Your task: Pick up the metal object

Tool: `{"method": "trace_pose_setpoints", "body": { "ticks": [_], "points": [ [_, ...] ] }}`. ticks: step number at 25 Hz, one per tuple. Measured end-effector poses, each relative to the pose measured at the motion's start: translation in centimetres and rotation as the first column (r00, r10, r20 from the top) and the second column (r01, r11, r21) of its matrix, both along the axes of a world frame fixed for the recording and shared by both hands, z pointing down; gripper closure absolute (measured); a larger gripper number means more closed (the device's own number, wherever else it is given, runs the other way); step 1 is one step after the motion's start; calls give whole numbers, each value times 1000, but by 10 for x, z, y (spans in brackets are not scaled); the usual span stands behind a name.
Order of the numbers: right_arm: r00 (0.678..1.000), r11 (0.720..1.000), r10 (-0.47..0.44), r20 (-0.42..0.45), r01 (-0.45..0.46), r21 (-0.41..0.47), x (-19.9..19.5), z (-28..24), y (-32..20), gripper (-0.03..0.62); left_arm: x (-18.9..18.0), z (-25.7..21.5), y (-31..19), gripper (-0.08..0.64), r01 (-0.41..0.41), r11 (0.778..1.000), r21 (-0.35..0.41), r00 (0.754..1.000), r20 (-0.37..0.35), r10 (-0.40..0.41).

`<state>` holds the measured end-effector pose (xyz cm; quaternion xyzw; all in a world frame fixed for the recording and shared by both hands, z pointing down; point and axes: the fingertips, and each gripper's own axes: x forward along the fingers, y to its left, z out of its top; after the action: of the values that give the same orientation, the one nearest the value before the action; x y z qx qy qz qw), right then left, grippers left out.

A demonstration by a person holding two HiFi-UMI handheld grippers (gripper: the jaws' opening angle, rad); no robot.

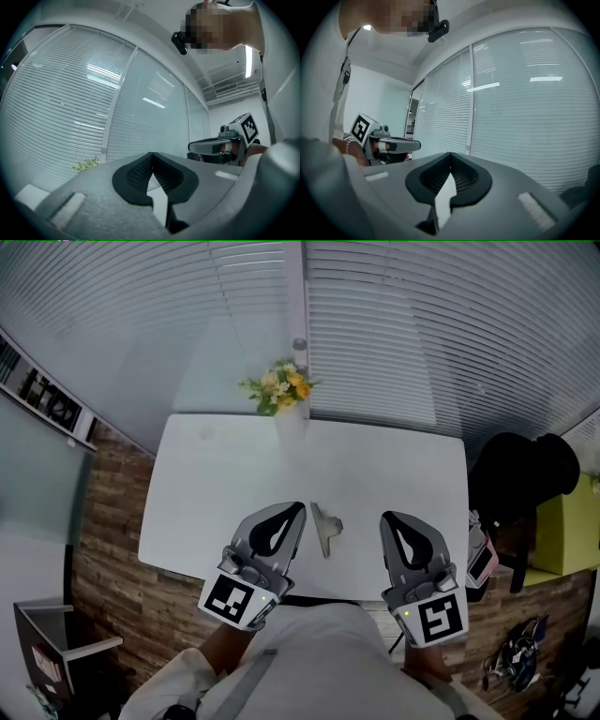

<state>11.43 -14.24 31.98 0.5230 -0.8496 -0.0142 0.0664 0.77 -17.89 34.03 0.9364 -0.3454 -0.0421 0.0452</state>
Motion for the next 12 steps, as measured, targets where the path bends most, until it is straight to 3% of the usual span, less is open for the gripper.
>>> {"method": "trace_pose_setpoints", "body": {
  "ticks": [12],
  "points": [
    [1000,1000,-3,-27,2,-19,11,29,-2,581,-1,-1,2,554,14,1000,4,1000,2,-14]
  ]
}}
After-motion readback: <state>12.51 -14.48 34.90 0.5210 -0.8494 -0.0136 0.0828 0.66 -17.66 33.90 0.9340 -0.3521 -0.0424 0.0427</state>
